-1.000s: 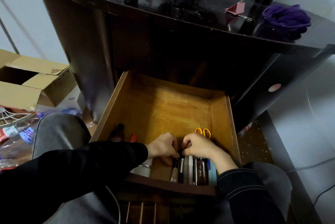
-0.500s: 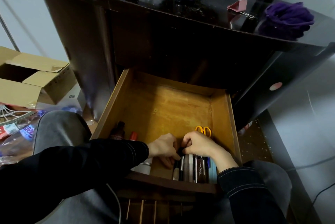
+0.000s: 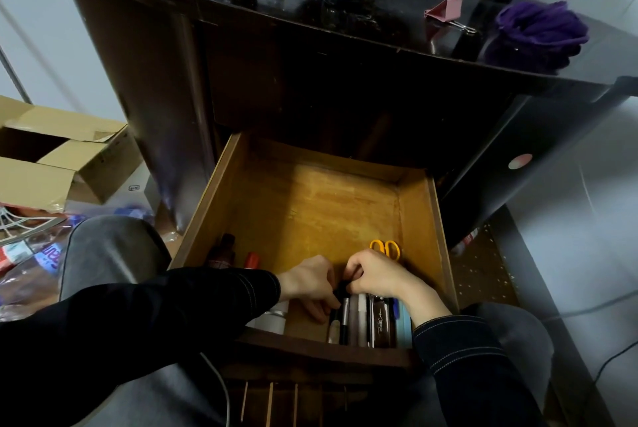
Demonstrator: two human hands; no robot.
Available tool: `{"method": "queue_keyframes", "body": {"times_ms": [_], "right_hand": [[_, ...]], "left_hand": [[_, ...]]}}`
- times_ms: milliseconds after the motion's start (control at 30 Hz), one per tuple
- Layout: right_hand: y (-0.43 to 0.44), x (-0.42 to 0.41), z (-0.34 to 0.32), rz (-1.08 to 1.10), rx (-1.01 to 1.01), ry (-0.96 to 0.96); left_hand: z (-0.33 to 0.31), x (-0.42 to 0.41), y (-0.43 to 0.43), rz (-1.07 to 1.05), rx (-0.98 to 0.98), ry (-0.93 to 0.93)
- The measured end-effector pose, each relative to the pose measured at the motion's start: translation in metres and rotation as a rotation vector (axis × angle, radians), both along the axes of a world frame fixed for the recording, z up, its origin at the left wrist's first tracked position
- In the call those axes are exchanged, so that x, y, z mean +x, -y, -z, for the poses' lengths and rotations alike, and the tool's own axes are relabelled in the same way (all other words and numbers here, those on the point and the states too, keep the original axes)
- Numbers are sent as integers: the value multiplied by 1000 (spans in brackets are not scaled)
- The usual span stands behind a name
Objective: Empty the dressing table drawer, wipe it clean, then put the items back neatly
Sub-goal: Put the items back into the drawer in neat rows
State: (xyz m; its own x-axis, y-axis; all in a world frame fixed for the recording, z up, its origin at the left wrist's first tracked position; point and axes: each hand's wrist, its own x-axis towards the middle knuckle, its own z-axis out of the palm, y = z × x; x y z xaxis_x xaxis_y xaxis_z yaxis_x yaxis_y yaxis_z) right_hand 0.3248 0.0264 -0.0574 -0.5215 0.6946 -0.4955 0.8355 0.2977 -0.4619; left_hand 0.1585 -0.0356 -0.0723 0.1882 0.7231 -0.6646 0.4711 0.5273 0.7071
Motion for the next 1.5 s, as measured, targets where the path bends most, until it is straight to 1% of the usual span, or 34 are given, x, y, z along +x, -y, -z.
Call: {"method": "queue_keyframes", "body": {"times_ms": [267, 367, 467, 533, 600, 700, 800, 867, 933, 967, 1000, 1067, 1100, 1133, 1167, 1233, 1267, 1300, 1367, 1433, 1500], "right_hand": [[0, 1, -1, 59, 54, -21], [2, 3, -5, 108, 100, -55], [6, 4, -16, 170, 173, -97], [11, 3, -31, 220, 228, -147], [19, 0, -53, 250, 326, -214], [28, -8, -103, 227, 557, -318], [31, -18, -165, 215, 730, -527], [27, -28, -204, 230, 829, -658], [17, -39, -235, 222, 971, -721], [10, -45, -248, 206, 1039, -695], [1, -52, -260, 180, 1097, -612], [-18, -67, -277, 96, 1167, -327], [-27, -74, -282, 69, 1159, -222], [-35, -81, -285, 55, 1116, -183], [-41, -86, -287, 52, 1051, -197], [-53, -93, -290, 71, 919, -290], [-58, -93, -291, 81, 879, -337], [-63, -93, -292, 90, 849, -376], [-68, -92, -294, 91, 794, -428], [-72, -91, -296, 76, 739, -448], [-75, -91, -298, 67, 721, -458]], "left_hand": [[-1, -3, -4, 16, -16, -16], [-6, -9, -8, 11, 33, -53], [-15, -19, -9, 18, 167, -115], [-28, -24, -11, -26, 283, -81], [-47, -28, -13, -76, 421, -22], [-86, -37, -11, -156, 632, 39], [-131, -48, -11, -215, 861, 72], [-161, -55, -11, -252, 968, 93], [-190, -63, -11, -277, 1062, 90], [-202, -68, -12, -283, 1110, 76], [-214, -72, -12, -287, 1158, 56], [-234, -83, -11, -305, 1273, -14], [-242, -89, -11, -321, 1356, -75], [-250, -97, -12, -344, 1448, -151], [-258, -105, -13, -376, 1538, -232], [-271, -125, -19, -465, 1667, -395], [-277, -137, -24, -521, 1695, -476], [-283, -149, -30, -579, 1695, -555], [-295, -175, -46, -648, 1599, -689], [-306, -197, -65, -610, 1383, -756], [-313, -214, -85, -513, 1155, -758]]}}
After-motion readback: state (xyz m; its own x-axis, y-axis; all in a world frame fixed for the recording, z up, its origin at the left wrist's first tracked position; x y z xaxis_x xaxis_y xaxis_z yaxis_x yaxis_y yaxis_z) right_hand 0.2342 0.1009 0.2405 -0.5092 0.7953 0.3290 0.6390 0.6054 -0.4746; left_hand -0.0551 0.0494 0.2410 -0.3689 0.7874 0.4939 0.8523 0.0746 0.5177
